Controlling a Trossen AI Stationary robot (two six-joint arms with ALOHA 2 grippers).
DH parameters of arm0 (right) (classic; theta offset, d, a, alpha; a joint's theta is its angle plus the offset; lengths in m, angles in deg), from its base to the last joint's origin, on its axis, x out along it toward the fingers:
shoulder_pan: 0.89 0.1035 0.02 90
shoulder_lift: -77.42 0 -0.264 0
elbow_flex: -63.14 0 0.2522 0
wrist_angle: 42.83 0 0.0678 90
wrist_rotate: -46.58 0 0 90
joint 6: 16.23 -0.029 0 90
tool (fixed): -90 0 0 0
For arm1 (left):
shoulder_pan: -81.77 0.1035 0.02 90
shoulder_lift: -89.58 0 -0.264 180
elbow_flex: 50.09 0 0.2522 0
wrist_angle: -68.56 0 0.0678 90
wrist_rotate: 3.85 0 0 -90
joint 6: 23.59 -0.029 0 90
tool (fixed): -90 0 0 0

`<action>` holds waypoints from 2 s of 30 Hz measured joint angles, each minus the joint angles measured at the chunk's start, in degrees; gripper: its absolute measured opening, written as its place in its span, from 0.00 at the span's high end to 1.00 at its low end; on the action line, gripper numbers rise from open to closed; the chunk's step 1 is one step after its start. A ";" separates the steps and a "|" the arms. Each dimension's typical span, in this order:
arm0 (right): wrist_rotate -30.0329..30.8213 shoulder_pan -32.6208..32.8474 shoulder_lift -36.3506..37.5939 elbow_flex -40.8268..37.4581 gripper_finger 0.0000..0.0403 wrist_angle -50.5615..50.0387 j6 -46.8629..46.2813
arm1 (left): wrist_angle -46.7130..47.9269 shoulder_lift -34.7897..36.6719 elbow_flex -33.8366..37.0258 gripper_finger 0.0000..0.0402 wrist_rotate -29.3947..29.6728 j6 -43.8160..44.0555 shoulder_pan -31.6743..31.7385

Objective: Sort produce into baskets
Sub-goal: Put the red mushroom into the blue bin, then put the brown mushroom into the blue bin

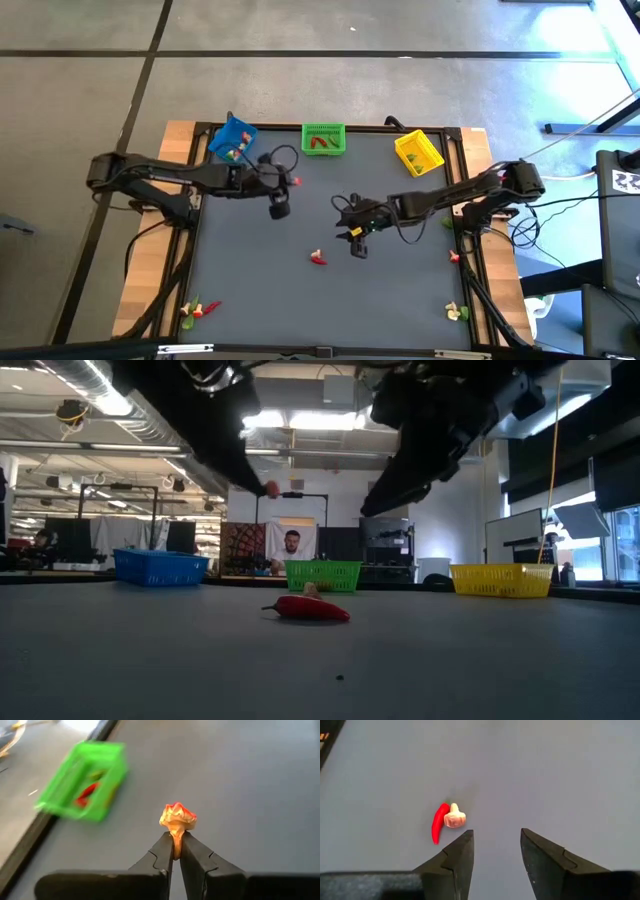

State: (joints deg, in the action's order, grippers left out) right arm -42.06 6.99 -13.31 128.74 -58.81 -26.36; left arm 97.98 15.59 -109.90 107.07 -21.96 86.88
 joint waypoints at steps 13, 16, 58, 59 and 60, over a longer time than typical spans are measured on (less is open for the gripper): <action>-0.01 0.00 -5.25 -0.02 0.60 4.28 -0.24 | 12.87 4.21 0.00 0.94 14.59 5.86 14.87; 0.03 0.00 -5.23 -0.02 0.60 4.55 -0.93 | 14.45 4.11 0.00 0.94 14.60 6.71 20.10; -1.39 0.04 -5.21 -0.04 0.60 7.28 -2.06 | 16.50 -3.36 0.00 0.64 10.48 3.95 34.85; -1.75 0.04 -5.21 -0.04 0.60 7.72 -2.02 | 15.93 -3.13 0.00 0.65 8.65 3.58 33.69; -1.98 0.04 -5.21 -0.04 0.60 8.10 -1.93 | 15.34 -2.99 0.00 0.65 6.52 2.97 32.49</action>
State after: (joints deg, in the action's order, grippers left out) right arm -44.04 7.03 -18.52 128.69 -50.70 -28.29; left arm 113.32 12.60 -109.90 113.59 -18.99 119.37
